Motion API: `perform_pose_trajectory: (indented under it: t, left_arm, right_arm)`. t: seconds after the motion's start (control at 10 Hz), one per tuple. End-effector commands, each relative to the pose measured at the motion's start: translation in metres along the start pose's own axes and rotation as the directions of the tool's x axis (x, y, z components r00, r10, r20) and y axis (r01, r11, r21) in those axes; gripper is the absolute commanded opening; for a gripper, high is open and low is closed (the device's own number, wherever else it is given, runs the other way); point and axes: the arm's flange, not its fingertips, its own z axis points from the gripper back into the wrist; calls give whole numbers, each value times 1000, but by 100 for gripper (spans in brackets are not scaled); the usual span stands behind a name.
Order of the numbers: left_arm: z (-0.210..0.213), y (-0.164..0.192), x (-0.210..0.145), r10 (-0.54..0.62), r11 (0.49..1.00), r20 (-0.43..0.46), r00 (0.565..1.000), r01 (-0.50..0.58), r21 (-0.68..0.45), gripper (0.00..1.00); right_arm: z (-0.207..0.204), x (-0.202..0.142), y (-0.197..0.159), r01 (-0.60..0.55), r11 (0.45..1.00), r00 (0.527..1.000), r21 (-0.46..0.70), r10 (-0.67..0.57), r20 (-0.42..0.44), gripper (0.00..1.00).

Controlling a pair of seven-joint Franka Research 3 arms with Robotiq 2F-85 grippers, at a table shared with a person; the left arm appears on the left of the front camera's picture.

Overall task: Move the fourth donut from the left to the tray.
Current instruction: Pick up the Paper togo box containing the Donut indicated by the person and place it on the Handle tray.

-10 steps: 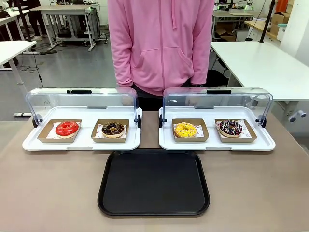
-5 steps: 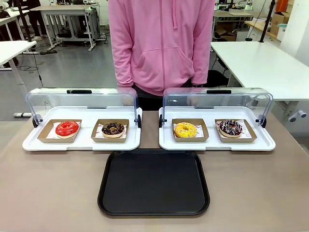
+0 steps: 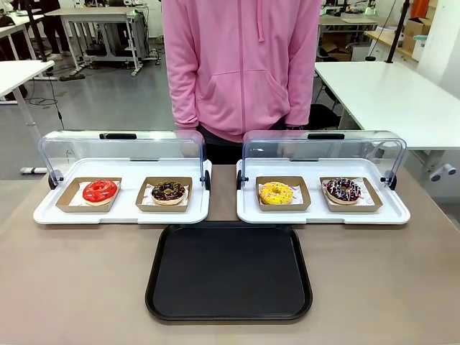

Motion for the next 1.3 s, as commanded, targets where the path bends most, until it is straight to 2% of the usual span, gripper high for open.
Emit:
perform_pose_trajectory:
  t: [0.0,1.2]
  left_arm:
    - [0,1,2,-4,1000,19,1000,4,-3,100]
    - [0,1,2,-4,1000,19,1000,4,-3,100]
  right_arm:
    - [0,3,-3,-27,1000,999,3,27,29,100]
    - [0,3,-3,-27,1000,999,3,27,29,100]
